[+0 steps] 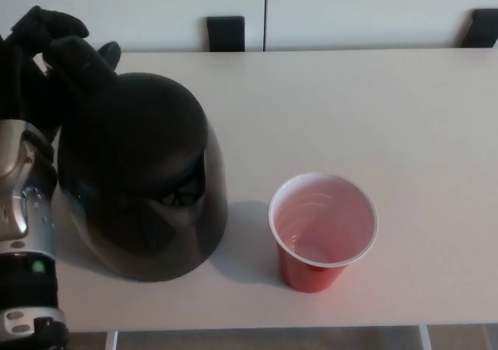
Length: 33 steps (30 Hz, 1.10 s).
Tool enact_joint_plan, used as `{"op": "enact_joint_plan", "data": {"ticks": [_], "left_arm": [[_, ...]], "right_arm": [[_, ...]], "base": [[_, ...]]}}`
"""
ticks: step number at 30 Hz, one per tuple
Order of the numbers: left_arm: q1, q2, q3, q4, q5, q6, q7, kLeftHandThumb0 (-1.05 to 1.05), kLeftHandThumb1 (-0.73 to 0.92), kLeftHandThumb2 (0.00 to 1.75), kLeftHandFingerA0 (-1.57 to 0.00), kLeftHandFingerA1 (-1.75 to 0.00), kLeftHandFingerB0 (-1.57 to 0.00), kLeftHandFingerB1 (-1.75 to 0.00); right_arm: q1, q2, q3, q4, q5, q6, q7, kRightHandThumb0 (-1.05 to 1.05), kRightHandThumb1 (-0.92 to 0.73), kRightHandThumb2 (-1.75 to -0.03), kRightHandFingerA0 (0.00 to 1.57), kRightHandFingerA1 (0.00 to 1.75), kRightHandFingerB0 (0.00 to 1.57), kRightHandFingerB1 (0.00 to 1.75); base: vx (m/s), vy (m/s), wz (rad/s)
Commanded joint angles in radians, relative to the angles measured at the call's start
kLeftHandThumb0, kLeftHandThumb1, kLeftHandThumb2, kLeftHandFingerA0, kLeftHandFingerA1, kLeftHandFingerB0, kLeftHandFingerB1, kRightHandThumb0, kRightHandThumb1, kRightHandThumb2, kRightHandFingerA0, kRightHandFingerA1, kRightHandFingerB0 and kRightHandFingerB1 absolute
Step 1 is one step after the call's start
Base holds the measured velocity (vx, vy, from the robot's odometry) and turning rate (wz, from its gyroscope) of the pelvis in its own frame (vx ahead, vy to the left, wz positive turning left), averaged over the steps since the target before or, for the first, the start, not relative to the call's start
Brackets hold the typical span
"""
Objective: The robot walk towards a table in front and uses its left hand to pick up the pot from the base and pour water to the cup on the right hand side
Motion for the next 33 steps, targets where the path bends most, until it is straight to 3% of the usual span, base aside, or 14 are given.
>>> {"op": "enact_joint_plan", "data": {"ticks": [1,5,6,7,8,11,15,22,33], "left_arm": [[-0.028,0.041,0.051,-0.041,0.079,-0.071,0.243,-0.11,0.68,0.55,-0.74,-1.75,-0.48,-1.75],[-0.049,0.055,0.042,-0.057,0.098,-0.067,0.259,-0.11,0.66,0.55,-0.75,-1.75,-0.52,-1.75],[-0.053,0.059,0.027,-0.06,0.118,-0.07,0.265,-0.11,0.65,0.54,-0.75,-1.75,-0.55,-1.75],[-0.053,0.062,0.003,-0.072,0.143,-0.08,0.266,-0.11,0.65,0.55,-0.77,-1.75,-0.56,-1.75],[-0.051,0.061,-0.013,-0.087,0.155,-0.082,0.268,-0.09,0.64,0.55,-0.78,-1.75,-0.56,-1.75],[-0.047,0.053,-0.042,-0.119,0.166,-0.077,0.278,-0.09,0.62,0.54,-0.77,-1.75,-0.56,-1.75],[-0.033,0.06,-0.177,-0.214,0.35,-0.022,0.377,-0.26,0.57,0.55,-0.81,-1.75,-0.59,-1.75],[-0.036,0.037,-0.327,-0.312,0.479,-0.057,0.43,-0.17,0.58,0.56,-0.87,-1.75,-0.63,-1.75],[-0.021,0.018,-0.499,-0.42,0.629,-0.05,0.475,-0.11,0.58,0.55,-0.84,-1.75,-0.65,-1.75]], "right_arm": [[-0.009,-0.022,0.004,-0.01,-0.002,0.027,-0.007,-0.3,-0.57,-0.57,0.44,0.43,0.31,0.35],[-0.016,-0.025,0.006,-0.023,-0.004,0.049,-0.017,-0.3,-0.57,-0.57,0.42,0.42,0.28,0.34],[-0.018,-0.024,0.005,-0.024,-0.001,0.054,-0.016,-0.25,-0.4,-0.86,0.33,0.57,0.15,0.48],[-0.017,-0.025,0.006,-0.026,0.0,0.055,-0.009,-0.26,-0.4,-0.85,0.34,0.57,0.15,0.48],[-0.014,-0.025,0.008,-0.029,-0.004,0.054,-0.01,-0.31,-0.57,-0.57,0.44,0.43,0.28,0.34],[-0.01,-0.026,0.014,-0.041,-0.012,0.054,-0.019,-0.32,-0.57,-0.57,0.44,0.43,0.29,0.34],[-0.009,-0.025,0.012,-0.051,-0.004,0.056,-0.01,-0.3,-0.58,-0.57,0.39,0.41,0.26,0.34],[-0.023,-0.032,0.018,-0.045,-0.013,0.057,-0.024,-0.31,-0.58,-0.57,0.46,0.44,0.32,0.35],[-0.044,-0.044,0.036,-0.033,-0.029,0.06,-0.026,-0.3,-0.59,-0.57,0.47,0.44,0.3,0.34]], "base": [[0.0,0.0,0.0],[0.0,0.0,0.0],[0.0,0.0,0.0],[0.0,0.0,0.0],[0.0,0.0,0.0],[0.0,0.0,0.0],[0.0,0.0,0.0],[0.0,0.0,0.0],[0.0,0.0,0.0]]}}
